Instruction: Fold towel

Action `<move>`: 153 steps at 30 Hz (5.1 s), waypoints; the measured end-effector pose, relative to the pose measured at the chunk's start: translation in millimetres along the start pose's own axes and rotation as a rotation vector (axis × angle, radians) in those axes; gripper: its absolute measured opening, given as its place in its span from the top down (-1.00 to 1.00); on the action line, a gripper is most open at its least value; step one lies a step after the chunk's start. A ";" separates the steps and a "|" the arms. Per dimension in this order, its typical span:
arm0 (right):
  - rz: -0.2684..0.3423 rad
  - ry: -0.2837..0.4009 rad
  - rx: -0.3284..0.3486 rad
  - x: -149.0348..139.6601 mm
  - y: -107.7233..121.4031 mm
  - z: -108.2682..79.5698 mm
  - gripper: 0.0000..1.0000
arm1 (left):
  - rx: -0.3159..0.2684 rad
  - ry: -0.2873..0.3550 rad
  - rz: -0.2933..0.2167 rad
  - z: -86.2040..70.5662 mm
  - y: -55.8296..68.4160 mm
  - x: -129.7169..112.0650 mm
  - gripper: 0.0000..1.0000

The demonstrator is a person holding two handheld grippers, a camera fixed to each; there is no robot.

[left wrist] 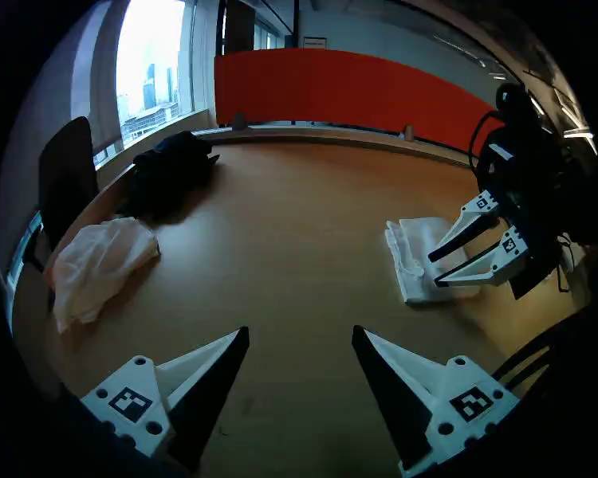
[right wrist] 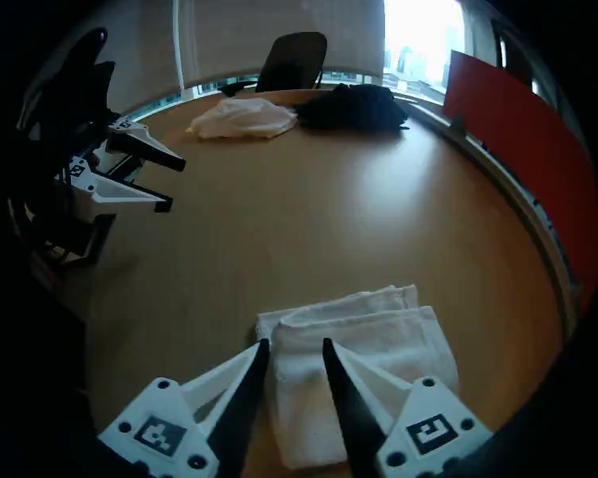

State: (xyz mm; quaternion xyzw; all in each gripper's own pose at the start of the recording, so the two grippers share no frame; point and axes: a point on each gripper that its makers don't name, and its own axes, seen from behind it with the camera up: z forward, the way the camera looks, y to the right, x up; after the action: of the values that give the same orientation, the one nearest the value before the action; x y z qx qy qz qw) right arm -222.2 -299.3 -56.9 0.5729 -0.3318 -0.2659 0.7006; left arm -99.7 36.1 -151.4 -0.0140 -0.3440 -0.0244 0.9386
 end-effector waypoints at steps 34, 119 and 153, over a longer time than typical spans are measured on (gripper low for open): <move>0.204 0.009 -0.228 -53.1 7.3 -37.3 -0.74 | -0.011 0.006 0.024 2.3 0.6 4.0 -0.92; 0.233 0.214 -0.406 91.4 80.1 -153.5 0.94 | -0.044 0.092 0.041 -1.7 -0.8 38.9 -0.93; 0.423 0.194 -0.631 -17.3 157.7 -295.4 0.94 | -0.099 0.074 0.071 6.9 31.7 46.4 -0.92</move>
State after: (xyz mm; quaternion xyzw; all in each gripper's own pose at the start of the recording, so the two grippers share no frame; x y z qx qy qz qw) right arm -7.1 -69.4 58.4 0.2709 -0.2768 -0.1495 0.9097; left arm -67.1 66.4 -116.5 -0.0715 -0.3067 -0.0085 0.9491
